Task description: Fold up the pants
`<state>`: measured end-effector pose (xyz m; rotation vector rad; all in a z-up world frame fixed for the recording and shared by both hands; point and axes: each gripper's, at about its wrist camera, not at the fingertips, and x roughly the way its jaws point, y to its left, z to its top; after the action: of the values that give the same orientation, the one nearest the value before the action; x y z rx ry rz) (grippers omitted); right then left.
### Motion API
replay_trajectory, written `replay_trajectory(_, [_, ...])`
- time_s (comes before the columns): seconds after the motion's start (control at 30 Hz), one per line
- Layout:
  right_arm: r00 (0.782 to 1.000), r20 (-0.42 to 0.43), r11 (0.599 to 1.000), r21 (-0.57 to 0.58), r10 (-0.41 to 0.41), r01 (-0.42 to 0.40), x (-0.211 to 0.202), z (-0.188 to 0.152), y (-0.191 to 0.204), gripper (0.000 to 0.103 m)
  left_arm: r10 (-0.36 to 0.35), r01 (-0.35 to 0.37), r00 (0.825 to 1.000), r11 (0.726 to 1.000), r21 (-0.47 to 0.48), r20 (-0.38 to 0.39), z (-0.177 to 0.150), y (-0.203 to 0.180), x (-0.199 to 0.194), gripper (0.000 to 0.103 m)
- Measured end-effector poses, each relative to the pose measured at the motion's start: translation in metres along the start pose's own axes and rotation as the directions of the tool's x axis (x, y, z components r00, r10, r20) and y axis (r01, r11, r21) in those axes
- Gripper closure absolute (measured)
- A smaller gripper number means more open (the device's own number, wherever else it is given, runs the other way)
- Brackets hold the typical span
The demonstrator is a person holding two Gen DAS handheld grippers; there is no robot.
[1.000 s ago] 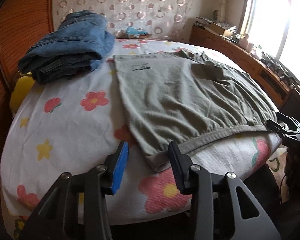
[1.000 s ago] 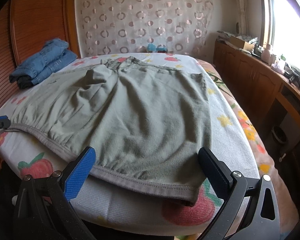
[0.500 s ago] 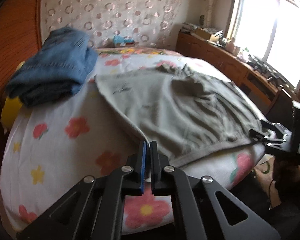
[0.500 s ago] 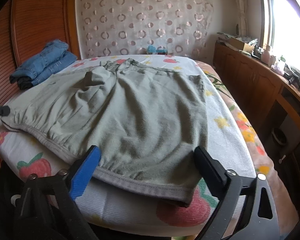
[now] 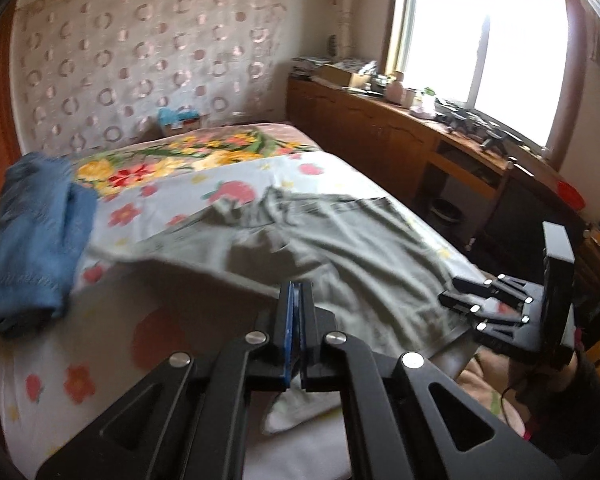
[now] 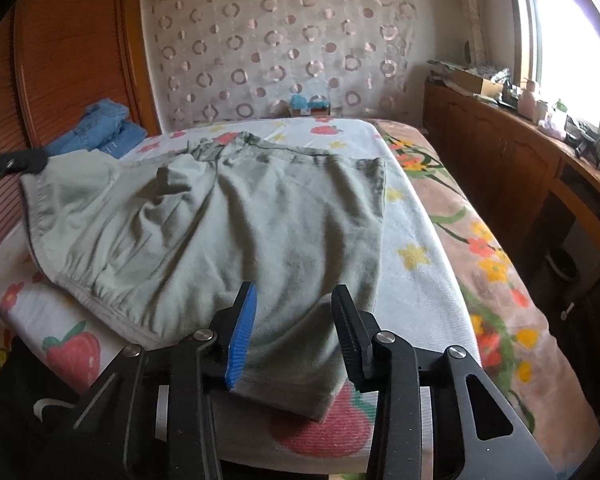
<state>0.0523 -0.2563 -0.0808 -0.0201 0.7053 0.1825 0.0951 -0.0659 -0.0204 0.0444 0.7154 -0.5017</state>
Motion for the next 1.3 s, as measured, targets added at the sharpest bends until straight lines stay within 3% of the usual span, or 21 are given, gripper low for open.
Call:
replay_trajectory(0.2, [1.000, 0.018, 1.000, 0.002, 0.003, -0.003, -0.007, -0.003, -0.004, 0.069, -0.055, 0.055, 0.998, 0.998, 0.044, -0.002, 0.021, -0.030, 0.012, 0.103])
replay_trajectory(0.33, [0.999, 0.029, 1.000, 0.004, 0.014, -0.015, -0.010, 0.000, -0.005, 0.069, -0.021, 0.021, 1.000, 0.999, 0.046, 0.013, 0.022, -0.029, 0.005, 0.102])
replay_trajectory(0.53, [0.998, 0.044, 0.999, 0.003, 0.048, -0.048, -0.010, 0.002, 0.008, 0.069, 0.052, -0.052, 0.999, 0.998, 0.025, 0.017, 0.015, -0.012, 0.003, 0.079])
replay_trajectory(0.8, [0.993, 0.044, 0.993, -0.030, 0.112, -0.111, -0.003, 0.015, 0.038, 0.062, 0.139, -0.139, 0.990, 0.990, -0.015, -0.037, -0.016, 0.022, 0.011, 0.073])
replay_trajectory(1.17, [0.981, 0.041, 0.977, -0.108, 0.190, -0.184, 0.006, 0.031, 0.078, 0.060, 0.161, -0.176, 0.972, 0.981, -0.077, -0.170, -0.071, 0.057, 0.035, 0.072])
replay_trajectory(1.3, [0.977, 0.030, 0.969, -0.132, 0.213, -0.207, 0.010, 0.032, 0.094, 0.058, 0.161, -0.179, 0.971, 0.980, -0.086, -0.179, -0.079, 0.060, 0.037, 0.064])
